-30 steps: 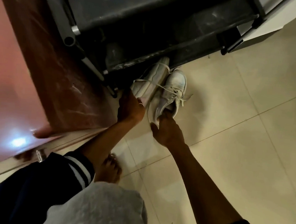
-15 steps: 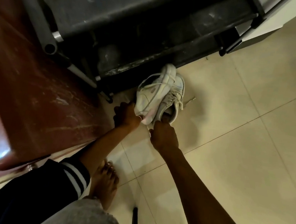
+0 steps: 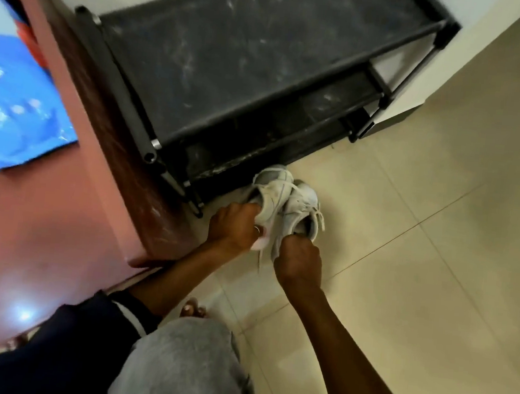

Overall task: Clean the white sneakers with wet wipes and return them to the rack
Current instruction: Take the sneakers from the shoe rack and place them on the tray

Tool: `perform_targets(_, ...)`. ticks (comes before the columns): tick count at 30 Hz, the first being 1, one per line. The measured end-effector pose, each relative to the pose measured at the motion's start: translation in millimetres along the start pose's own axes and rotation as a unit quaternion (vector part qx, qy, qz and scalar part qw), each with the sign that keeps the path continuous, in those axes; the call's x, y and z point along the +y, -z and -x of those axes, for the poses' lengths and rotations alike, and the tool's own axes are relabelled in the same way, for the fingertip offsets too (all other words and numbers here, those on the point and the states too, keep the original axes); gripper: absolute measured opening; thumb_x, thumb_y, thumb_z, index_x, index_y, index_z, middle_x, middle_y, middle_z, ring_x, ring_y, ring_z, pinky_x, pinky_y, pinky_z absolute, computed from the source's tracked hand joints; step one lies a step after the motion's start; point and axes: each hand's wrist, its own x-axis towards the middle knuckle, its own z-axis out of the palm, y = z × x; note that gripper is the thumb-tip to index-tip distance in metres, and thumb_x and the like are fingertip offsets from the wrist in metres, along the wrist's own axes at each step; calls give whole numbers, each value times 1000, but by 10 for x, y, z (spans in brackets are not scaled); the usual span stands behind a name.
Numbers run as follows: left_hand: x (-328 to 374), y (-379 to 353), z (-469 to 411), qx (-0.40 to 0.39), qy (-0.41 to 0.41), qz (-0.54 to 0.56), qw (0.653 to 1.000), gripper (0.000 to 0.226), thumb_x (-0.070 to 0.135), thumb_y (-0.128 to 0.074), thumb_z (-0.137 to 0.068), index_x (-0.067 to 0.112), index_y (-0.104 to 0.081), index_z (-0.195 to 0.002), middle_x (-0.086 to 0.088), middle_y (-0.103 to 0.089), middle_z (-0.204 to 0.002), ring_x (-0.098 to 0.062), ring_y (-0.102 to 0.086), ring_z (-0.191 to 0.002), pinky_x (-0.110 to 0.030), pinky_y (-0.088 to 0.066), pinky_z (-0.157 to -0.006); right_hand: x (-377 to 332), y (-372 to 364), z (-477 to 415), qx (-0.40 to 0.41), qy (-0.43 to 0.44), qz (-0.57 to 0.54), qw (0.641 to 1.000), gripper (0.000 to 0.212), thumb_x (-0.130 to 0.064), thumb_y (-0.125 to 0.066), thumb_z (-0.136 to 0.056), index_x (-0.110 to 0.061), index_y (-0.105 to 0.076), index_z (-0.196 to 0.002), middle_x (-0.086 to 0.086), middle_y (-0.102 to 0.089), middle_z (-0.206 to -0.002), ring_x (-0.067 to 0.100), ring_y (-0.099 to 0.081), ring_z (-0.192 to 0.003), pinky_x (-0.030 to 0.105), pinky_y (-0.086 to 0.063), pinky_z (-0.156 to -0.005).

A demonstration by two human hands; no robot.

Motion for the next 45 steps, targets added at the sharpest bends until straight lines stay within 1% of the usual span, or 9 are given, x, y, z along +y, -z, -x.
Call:
perform_targets(6, 496, 824, 469, -15, -55, -65, 996, 42, 33, -70, -90, 25, -62, -131, -10, -65, -126, -31, -63, -115, -38, -50, -89, -140, 697, 543, 82, 6, -21, 996, 16, -11, -59, -88, -10, -69, -101, 13, -68, -105, 33, -67, -95, 35, -51, -73)
perform_targets(12, 943, 1538, 1171, 109, -96, -118, 982, 22, 29, -63, -89, 21, -64, -110, -8, -68, -106, -32, -66, -95, -34, -41, -67, -223, 1545, 1180, 158, 20, -28, 987, 25, -3, -52, -84, -6, -64, -105, 15, -61, -110, 38, -63, -97, 36, -45, -69)
perform_targets(22, 923, 2441, 2510, 311, -80, -95, 942, 25, 25, -58, -92, 22, -60, -117, -4, -69, -110, -30, -66, -97, -32, -35, -68, -609, 2486, 2414, 315, 98, -21, 944, 14, -16, -63, -91, -13, -68, -104, 7, -60, -111, 28, -65, -96, 32, -51, -75)
perform_targets(26, 555, 2710, 3071, 365, -39, -75, 927, 21, 23, -60, -91, 21, -60, -112, -5, -70, -107, -32, -66, -95, -34, -36, -66, -1047, 2503, 2866, 371, 169, -34, 913, 9, -16, -78, -79, -12, -73, -86, 6, -65, -93, 26, -68, -75, 27, -49, -58)
perform_targets(29, 114, 2796, 3520, 388, 9, -55, 920, 20, 23, -60, -88, 25, -59, -108, -3, -70, -104, -36, -65, -94, -34, -36, -65, -1461, 2371, 3158, 382, 232, -51, 893, 10, -11, -82, -73, -14, -72, -73, 5, -64, -81, 25, -64, -62, 26, -48, -49)
perform_targets(32, -335, 2745, 3899, 406, 50, -35, 912, 21, 26, -60, -87, 26, -60, -108, -3, -72, -102, -37, -66, -91, -33, -35, -63, -1841, 2184, 3369, 382, 282, -65, 878, 4, -16, -77, -79, -17, -74, -80, 2, -63, -83, 21, -63, -64, 24, -43, -50)
perform_targets(35, -752, 2657, 4213, 412, 99, -16, 906, 18, 26, -59, -89, 24, -62, -107, -2, -72, -102, -34, -67, -90, -32, -34, -62, -2179, 1935, 3535, 346, 322, -65, 879, 7, -18, -71, -84, -18, -72, -91, 1, -62, -94, 22, -63, -77, 31, -54, -58)
perform_targets(40, -1301, 2475, 4379, 409, 176, 11, 895, 19, 24, -56, -92, 24, -62, -110, -2, -72, -105, -32, -68, -92, -32, -39, -63, -2517, 1574, 3707, 301, 385, -37, 872, 6, -20, -72, -85, -22, -74, -90, -3, -66, -93, 15, -64, -75, 15, -38, -56)
perform_targets(45, -1657, 2200, 4167, 401, 203, 48, 892, 21, 31, -55, -95, 24, -63, -113, 1, -73, -102, -24, -70, -88, -28, -44, -65, -2709, 1092, 3292, 199, 429, -2, 881, 17, -21, -51, -92, -22, -68, -90, -2, -57, -99, 22, -64, -82, 36, -53, -66)
